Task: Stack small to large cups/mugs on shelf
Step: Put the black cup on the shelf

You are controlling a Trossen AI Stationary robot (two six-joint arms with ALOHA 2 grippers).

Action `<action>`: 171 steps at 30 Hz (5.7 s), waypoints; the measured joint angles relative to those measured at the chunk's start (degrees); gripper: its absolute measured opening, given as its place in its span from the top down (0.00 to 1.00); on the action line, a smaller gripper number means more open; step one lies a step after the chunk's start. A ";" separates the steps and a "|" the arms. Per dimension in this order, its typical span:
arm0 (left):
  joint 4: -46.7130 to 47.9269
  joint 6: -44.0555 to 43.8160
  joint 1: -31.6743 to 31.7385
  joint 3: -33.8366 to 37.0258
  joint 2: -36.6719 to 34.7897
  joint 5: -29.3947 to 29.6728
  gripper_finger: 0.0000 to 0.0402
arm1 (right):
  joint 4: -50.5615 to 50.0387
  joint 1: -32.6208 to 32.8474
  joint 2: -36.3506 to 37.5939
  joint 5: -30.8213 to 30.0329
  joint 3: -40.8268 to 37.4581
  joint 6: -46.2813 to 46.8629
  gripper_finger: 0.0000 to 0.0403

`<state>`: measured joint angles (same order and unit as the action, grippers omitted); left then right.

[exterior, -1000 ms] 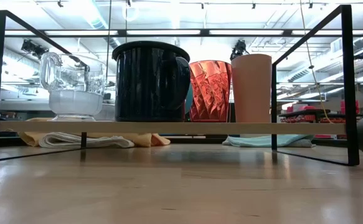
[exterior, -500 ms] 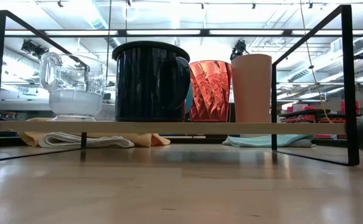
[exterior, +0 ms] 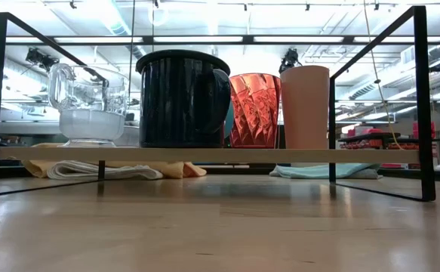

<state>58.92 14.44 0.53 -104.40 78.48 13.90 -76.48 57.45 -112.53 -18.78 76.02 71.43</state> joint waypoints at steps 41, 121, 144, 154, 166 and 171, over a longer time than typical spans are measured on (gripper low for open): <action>-0.43 -7.82 0.32 0.00 0.00 -5.18 0.74 | 12.95 3.93 63.79 27.21 -39.23 44.25 0.62; -0.27 -13.81 0.32 0.00 0.00 -11.27 0.73 | 21.00 -55.36 62.47 43.03 -39.75 -38.42 0.56; 0.61 -15.30 0.32 0.00 0.00 -11.27 0.73 | 33.31 -65.66 56.50 53.87 -43.81 -48.54 0.59; 0.64 -15.74 0.32 0.00 0.00 -11.27 0.73 | 34.34 -65.64 56.42 64.60 -43.86 -47.81 0.59; 0.70 -16.86 0.32 0.00 0.00 -12.30 0.73 | 29.43 -65.62 54.84 64.37 -43.86 -50.95 0.54; 0.96 -17.21 0.21 0.00 0.00 -12.61 0.73 | 28.75 -65.55 53.56 64.23 -43.86 -51.99 0.50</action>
<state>59.88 -2.78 0.73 -104.40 78.48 1.29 -47.73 -8.10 -58.97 45.45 32.16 19.43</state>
